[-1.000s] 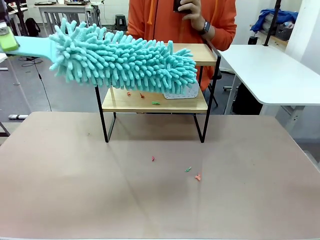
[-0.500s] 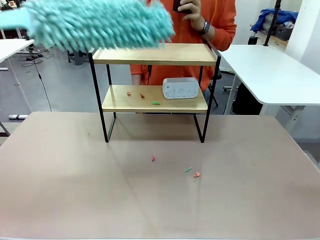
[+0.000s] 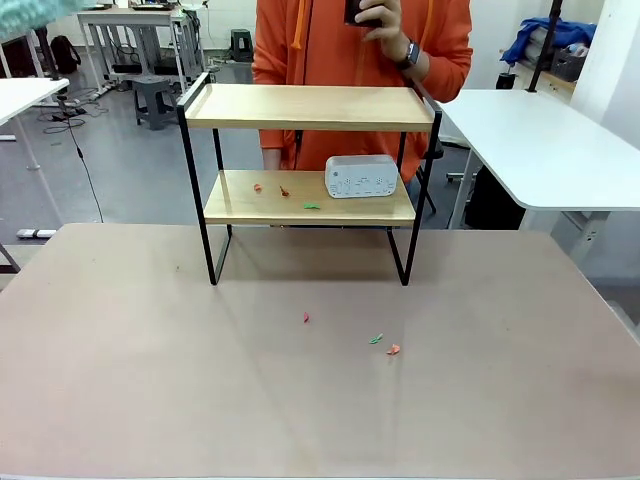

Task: Clean the shelf.
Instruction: Clean the specific tier of the Shelf with the Duster once objects are removed.

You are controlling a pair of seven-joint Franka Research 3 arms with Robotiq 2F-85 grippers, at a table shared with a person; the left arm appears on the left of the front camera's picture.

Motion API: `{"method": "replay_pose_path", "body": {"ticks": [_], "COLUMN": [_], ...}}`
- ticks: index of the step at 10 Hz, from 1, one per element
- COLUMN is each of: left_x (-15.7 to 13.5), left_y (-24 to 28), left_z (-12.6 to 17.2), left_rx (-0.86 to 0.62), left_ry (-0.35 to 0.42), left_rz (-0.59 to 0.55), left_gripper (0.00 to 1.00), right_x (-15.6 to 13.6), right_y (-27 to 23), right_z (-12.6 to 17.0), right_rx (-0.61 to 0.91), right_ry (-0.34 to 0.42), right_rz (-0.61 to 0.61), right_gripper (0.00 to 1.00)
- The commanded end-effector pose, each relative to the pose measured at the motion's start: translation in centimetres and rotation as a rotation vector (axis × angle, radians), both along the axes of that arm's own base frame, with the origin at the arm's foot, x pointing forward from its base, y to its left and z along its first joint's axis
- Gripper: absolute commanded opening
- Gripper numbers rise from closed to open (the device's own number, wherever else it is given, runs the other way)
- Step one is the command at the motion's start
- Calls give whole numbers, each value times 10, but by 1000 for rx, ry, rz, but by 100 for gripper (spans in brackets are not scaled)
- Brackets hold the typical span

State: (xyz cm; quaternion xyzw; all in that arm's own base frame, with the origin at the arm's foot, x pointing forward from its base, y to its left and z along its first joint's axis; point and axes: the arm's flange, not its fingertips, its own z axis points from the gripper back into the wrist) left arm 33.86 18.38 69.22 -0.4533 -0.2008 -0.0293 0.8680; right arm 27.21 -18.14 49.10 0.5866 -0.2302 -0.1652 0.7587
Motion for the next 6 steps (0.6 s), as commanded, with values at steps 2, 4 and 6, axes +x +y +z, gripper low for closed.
{"method": "replay_pose_path", "body": {"ticks": [2,4,6], "left_x": [44,66,53], "left_y": [-51,-58,-40], "left_z": [-70,-108,-83], "left_rx": [107,132,133], "left_ry": [205,303,181], "left_rz": [172,97,174], "left_gripper": [12,12,12], "right_x": [2,2,2], "right_y": [0,0,0], "right_z": [1,1,1], "right_rx": [2,2,2], "right_ry": [-34,-34,-34], "right_rz": [-2,-2,-2], "right_gripper": [100,100,100]}}
